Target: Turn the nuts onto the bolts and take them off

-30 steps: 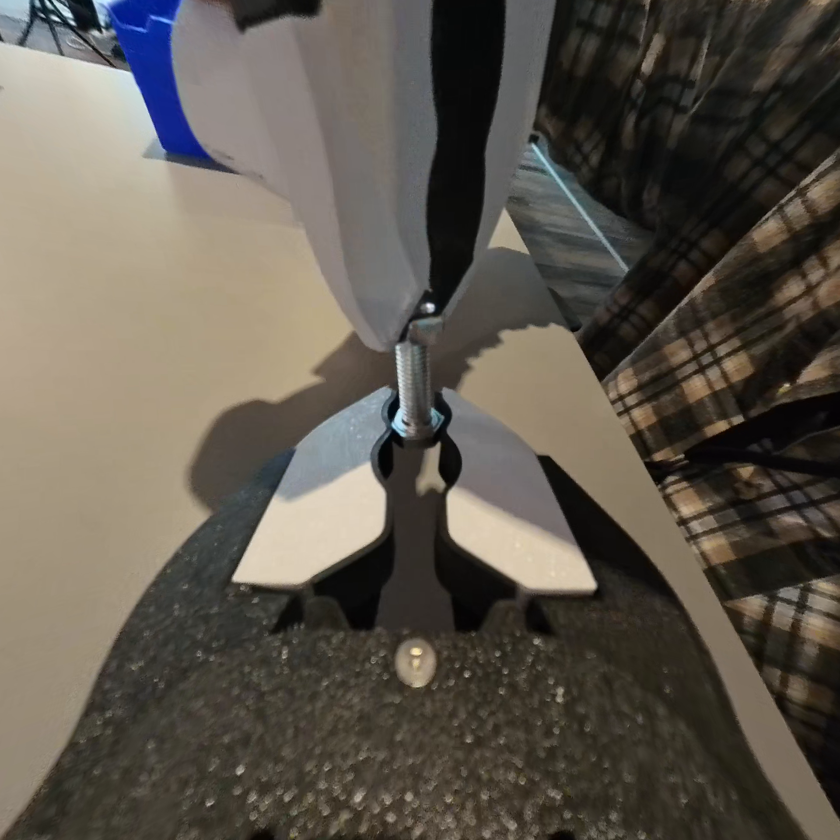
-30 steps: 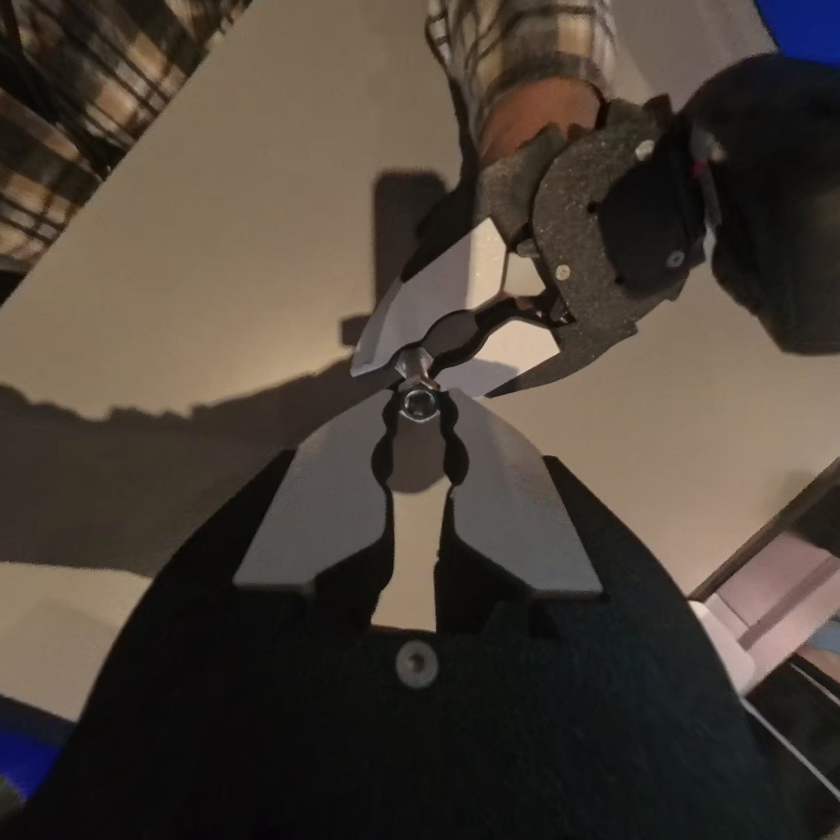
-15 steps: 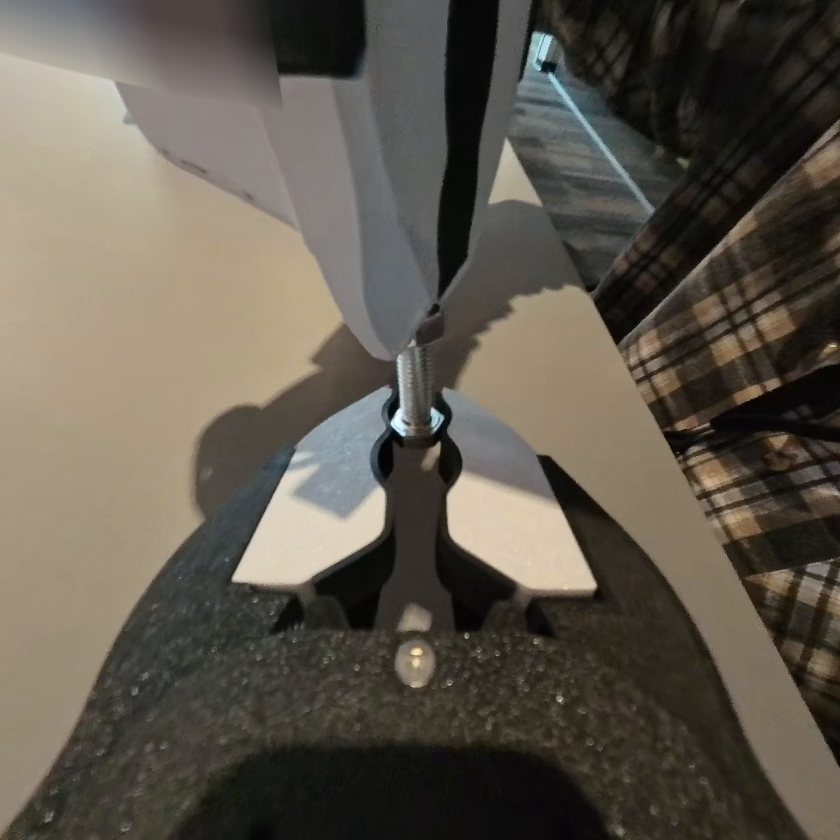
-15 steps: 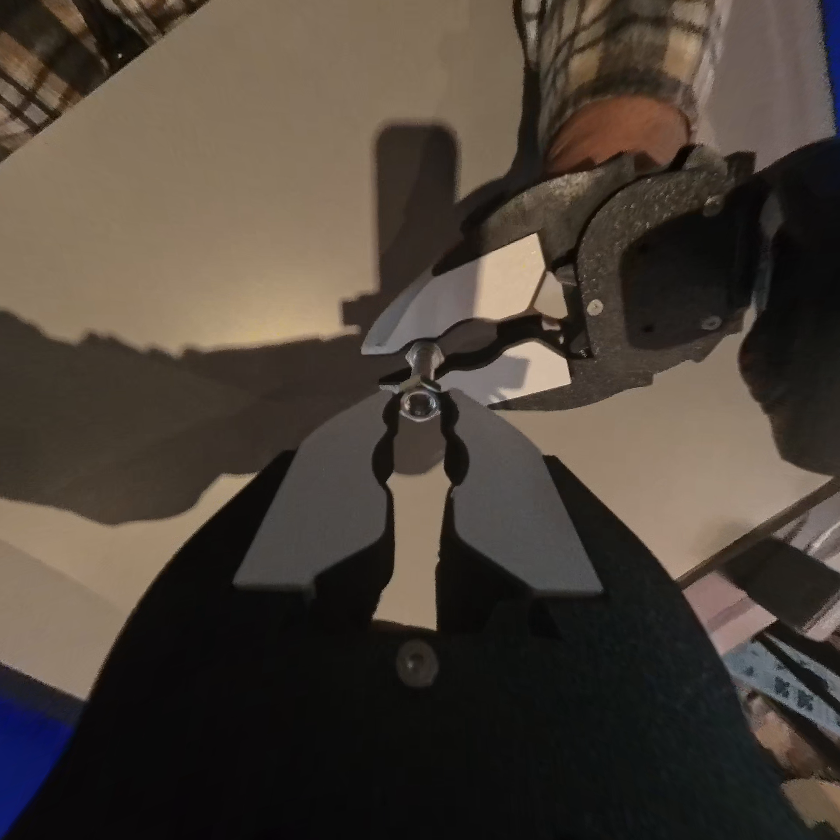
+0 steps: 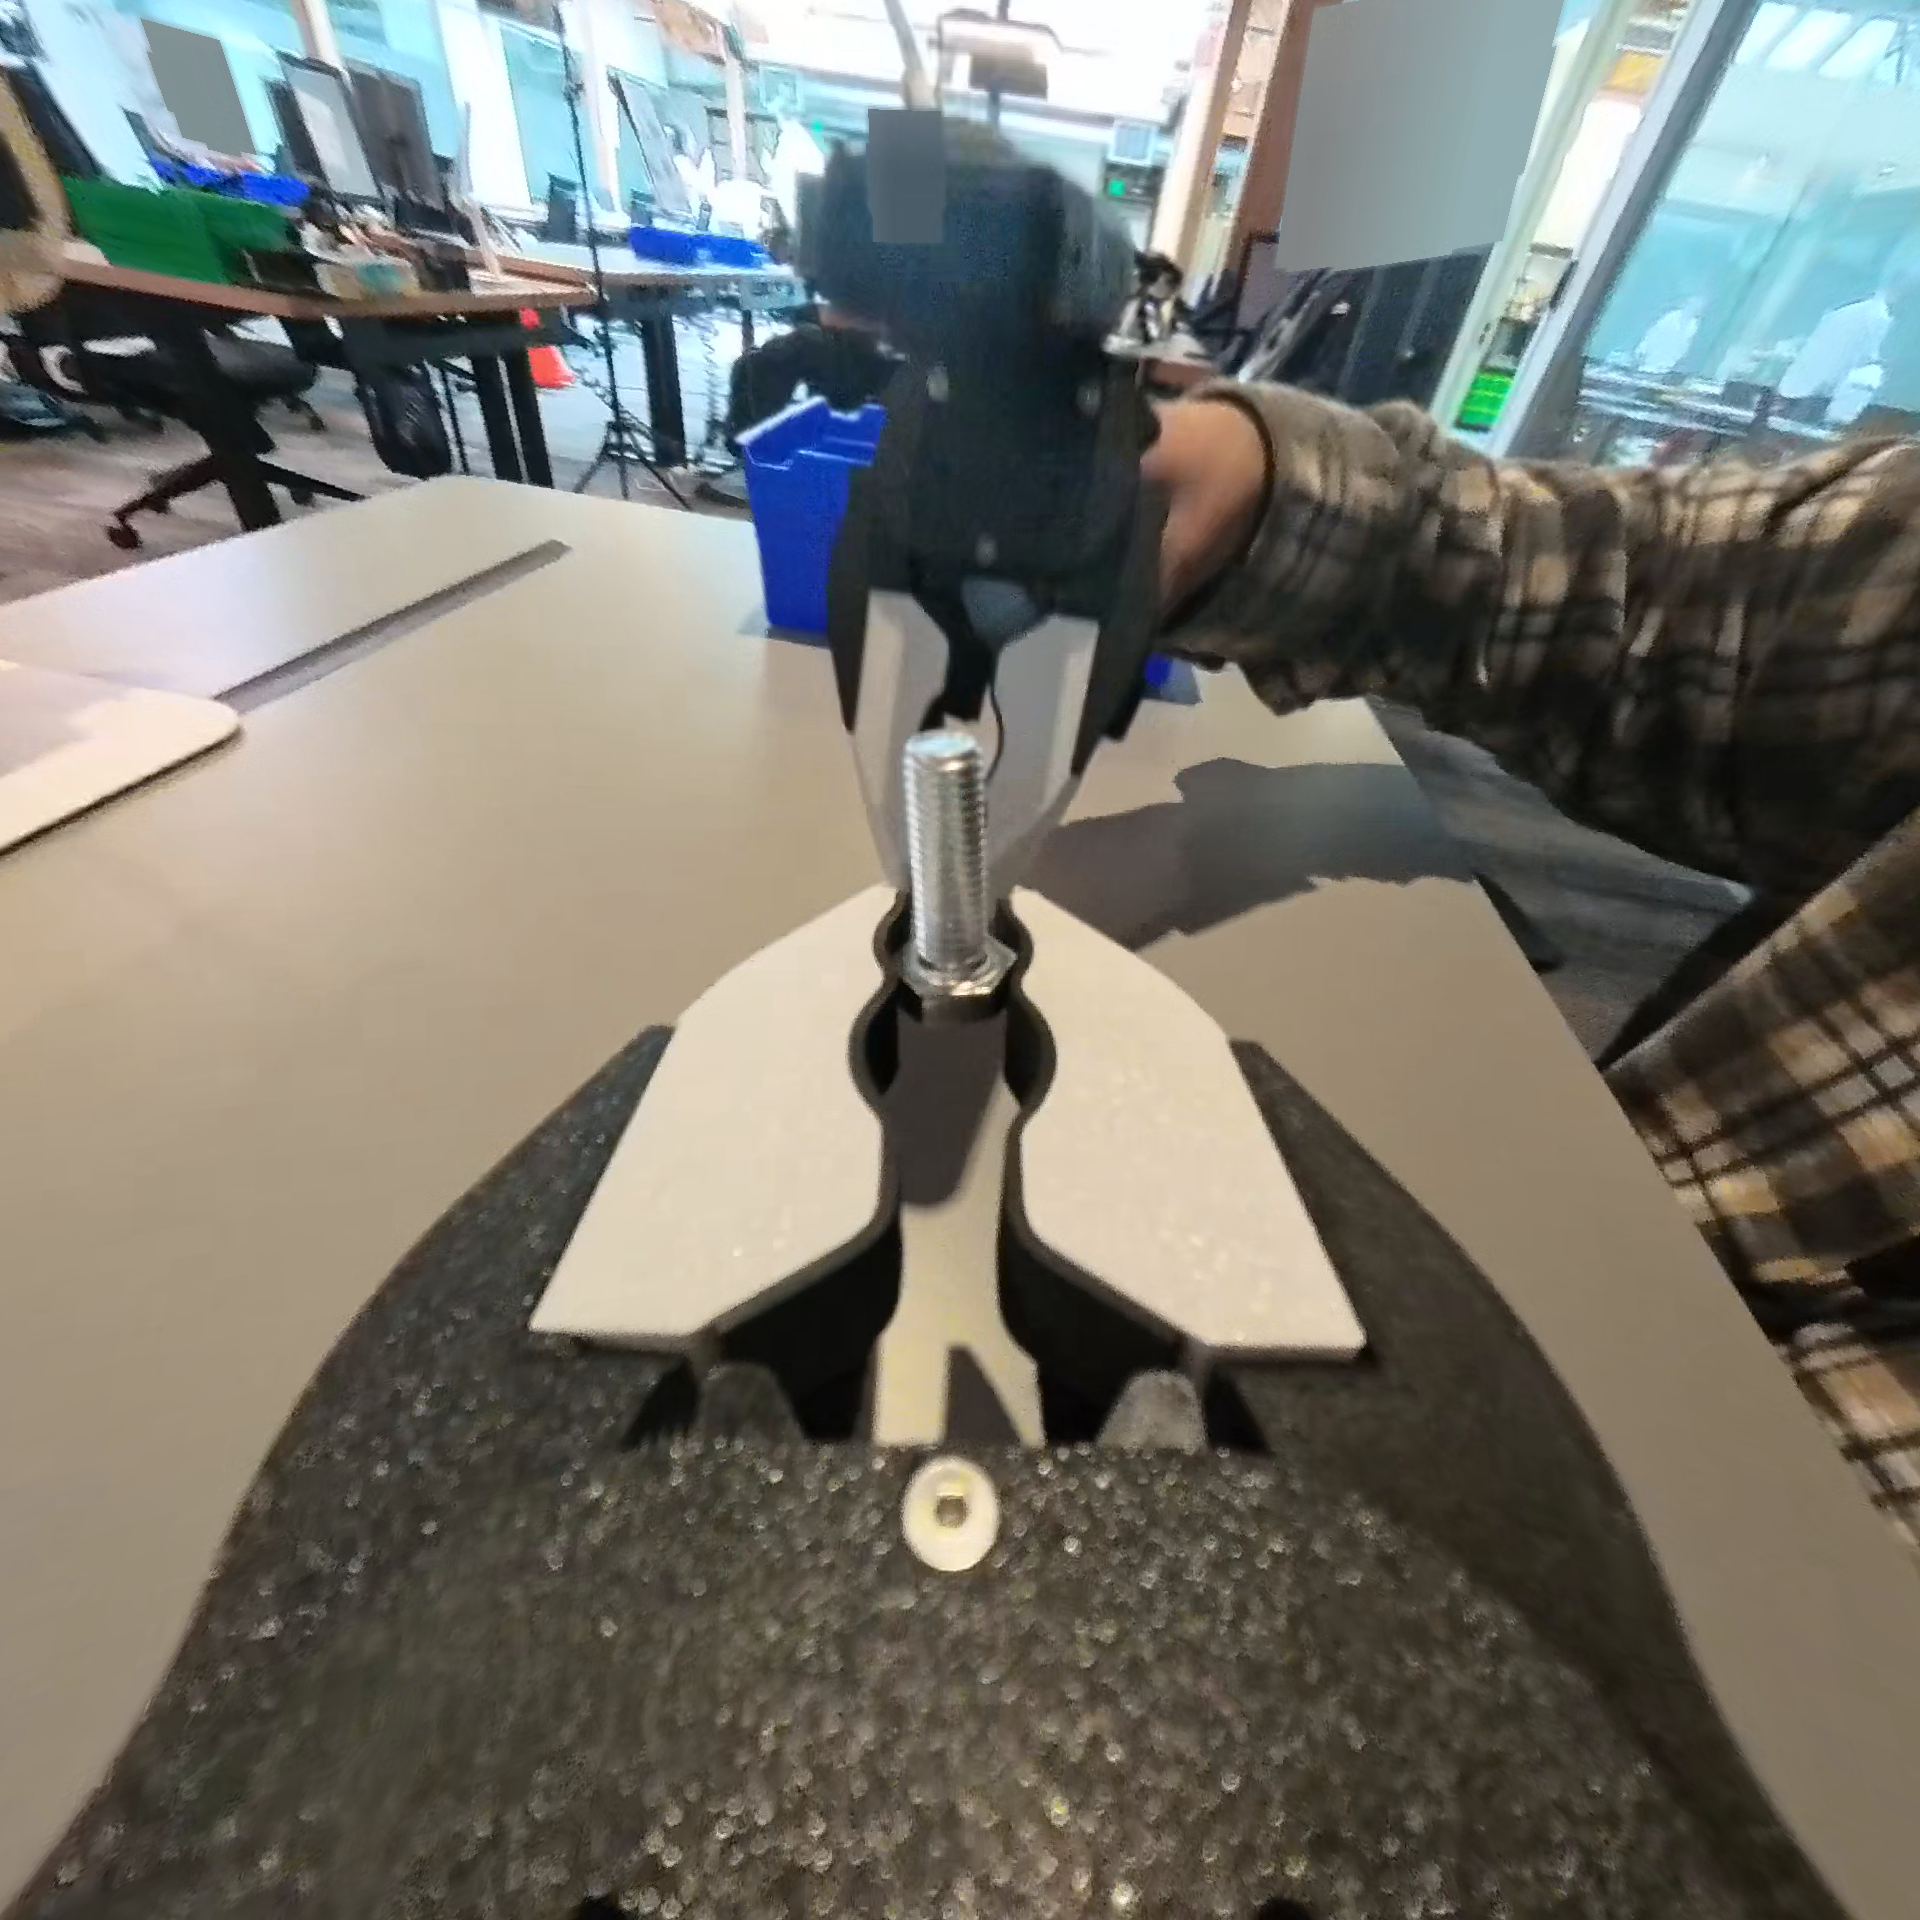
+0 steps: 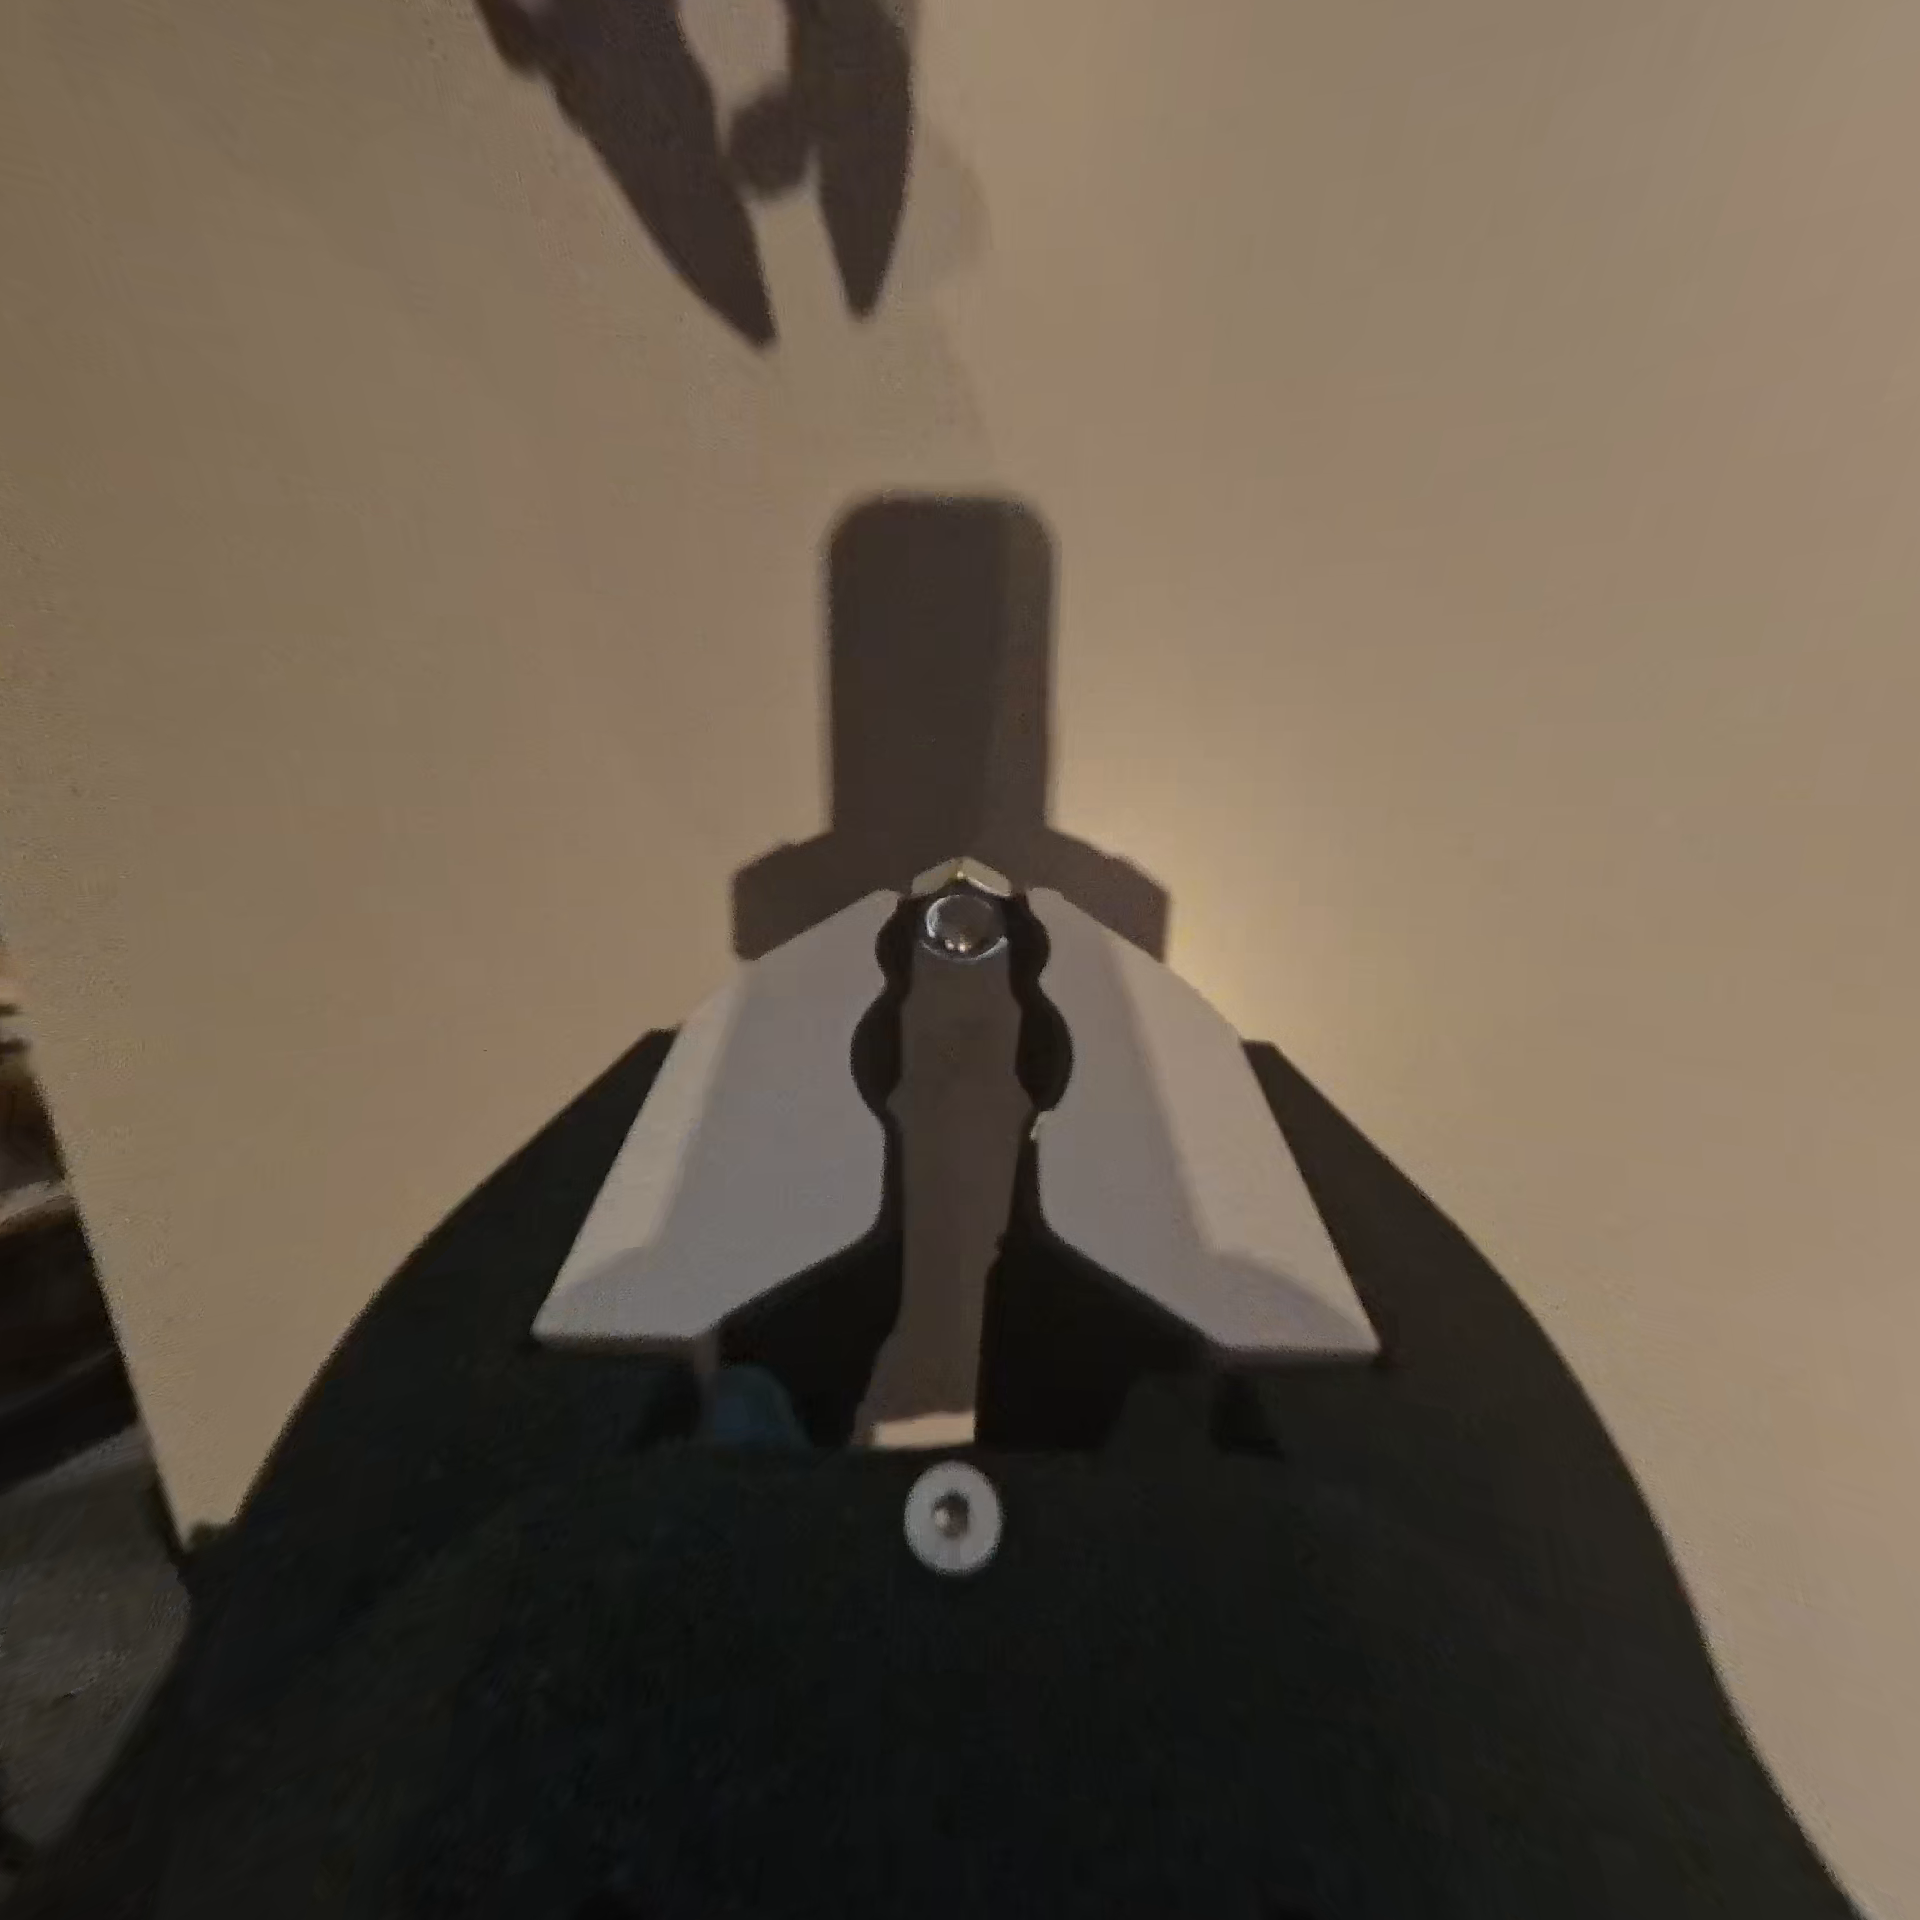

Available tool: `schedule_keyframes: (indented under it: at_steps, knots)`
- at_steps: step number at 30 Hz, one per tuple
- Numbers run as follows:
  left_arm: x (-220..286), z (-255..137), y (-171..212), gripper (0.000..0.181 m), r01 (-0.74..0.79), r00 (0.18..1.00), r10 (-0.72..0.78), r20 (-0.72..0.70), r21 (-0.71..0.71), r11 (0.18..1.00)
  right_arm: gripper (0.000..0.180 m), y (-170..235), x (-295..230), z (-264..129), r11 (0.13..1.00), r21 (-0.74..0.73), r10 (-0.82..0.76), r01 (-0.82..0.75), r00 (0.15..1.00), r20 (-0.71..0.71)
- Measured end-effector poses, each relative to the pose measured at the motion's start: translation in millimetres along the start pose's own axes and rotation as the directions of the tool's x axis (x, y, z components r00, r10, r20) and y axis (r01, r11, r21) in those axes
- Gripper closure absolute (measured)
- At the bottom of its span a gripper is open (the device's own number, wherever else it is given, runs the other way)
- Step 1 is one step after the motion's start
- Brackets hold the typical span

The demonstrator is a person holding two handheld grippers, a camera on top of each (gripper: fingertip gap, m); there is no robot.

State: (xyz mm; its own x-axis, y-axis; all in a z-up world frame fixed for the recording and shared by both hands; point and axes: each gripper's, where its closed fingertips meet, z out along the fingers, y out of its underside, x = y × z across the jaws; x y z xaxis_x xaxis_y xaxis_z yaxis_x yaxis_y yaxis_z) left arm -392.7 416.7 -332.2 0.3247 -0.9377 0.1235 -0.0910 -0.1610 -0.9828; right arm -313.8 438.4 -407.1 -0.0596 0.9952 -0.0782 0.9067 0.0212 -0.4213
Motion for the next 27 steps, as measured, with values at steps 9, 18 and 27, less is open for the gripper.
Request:
schedule_keyframes:
  at_steps: [9, 18, 27]
  knots:
    - [-5.1, -1.4, -0.4, 0.166, -0.031, 0.998, 0.030, 0.047, 0.010, 0.999, 0.163, 24.2, 1.9, 25.7, 0.985, -0.153, -0.083, 0.082, 0.997, 0.000]
    - [-6.3, -2.4, -2.3, 0.166, -0.021, 0.998, 0.019, 0.054, 0.036, 0.999, 0.141, 5.5, 3.3, 15.5, 0.992, 0.101, -0.063, 0.069, 0.996, -0.057]
    - [1.8, 4.3, 0.3, 0.165, -0.026, 0.999, 0.026, 0.027, 0.029, 0.999, 0.148, -129.1, -28.0, -70.6, 0.611, 0.789, -0.071, 0.070, 0.997, -0.034]
